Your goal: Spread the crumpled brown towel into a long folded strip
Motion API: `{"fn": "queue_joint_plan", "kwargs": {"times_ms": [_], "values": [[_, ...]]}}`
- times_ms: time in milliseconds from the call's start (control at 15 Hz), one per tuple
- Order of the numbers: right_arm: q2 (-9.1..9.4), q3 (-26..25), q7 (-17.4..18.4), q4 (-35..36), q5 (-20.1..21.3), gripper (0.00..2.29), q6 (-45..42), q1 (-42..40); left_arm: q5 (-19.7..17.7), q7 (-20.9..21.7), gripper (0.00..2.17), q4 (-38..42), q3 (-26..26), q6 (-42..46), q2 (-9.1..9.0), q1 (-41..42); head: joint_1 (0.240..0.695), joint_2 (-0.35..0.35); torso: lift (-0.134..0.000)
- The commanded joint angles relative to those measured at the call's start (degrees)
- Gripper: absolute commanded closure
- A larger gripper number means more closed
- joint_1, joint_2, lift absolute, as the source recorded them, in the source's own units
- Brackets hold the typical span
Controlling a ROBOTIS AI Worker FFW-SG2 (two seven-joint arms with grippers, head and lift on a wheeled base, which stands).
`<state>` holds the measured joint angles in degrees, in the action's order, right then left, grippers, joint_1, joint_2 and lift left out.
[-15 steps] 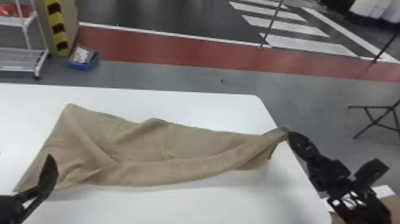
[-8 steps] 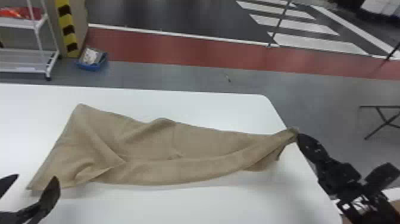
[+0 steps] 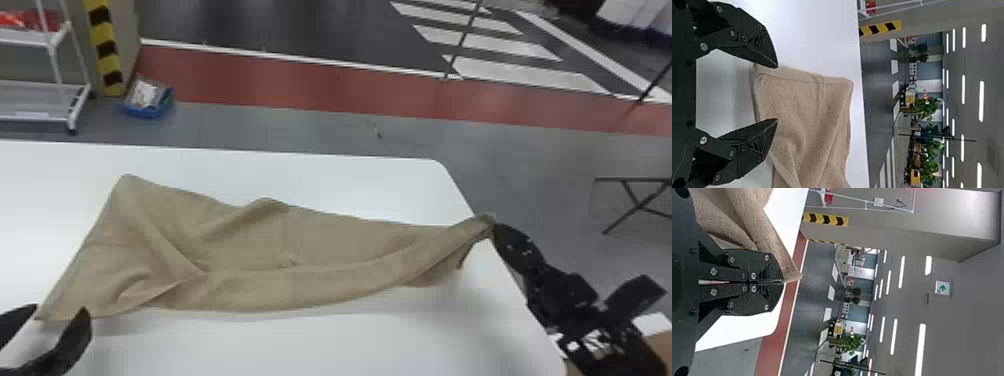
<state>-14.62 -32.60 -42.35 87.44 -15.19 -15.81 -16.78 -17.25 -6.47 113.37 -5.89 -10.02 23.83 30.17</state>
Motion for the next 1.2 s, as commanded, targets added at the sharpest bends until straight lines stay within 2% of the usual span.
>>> {"fn": "queue_joint_plan", "kwargs": {"times_ms": [0, 533, 933, 1000, 1133], "values": [[0.11, 0.1, -0.1, 0.0, 0.0, 1.59, -0.6, 0.0, 0.2, -0.3, 0.48, -0.3, 0.3, -0.1, -0.27, 0.0, 0.695, -0.291, -0.124], [0.55, -0.1, -0.6, 0.7, -0.2, 1.59, -1.8, -0.3, 2.2, -0.1, 0.48, -0.4, 0.8, -5.4, -1.06, -0.3, 0.695, -0.273, -0.124], [0.73, -0.7, -0.8, 1.0, -0.2, 1.59, -2.0, -0.6, 2.0, -0.3, 0.49, 0.0, 0.9, -4.0, -1.15, -0.1, 0.695, -0.273, -0.124], [0.73, -0.8, -0.8, 1.0, -0.2, 1.59, -2.0, -0.6, 1.7, -0.4, 0.59, -0.1, 0.9, -3.7, -1.15, -0.1, 0.695, -0.274, -0.124], [0.73, -0.8, -0.9, 1.0, -0.2, 1.59, -2.0, -0.6, 1.9, -0.3, 0.59, -0.3, 0.8, -3.8, -1.41, -0.4, 0.695, -0.277, -0.124]]}}
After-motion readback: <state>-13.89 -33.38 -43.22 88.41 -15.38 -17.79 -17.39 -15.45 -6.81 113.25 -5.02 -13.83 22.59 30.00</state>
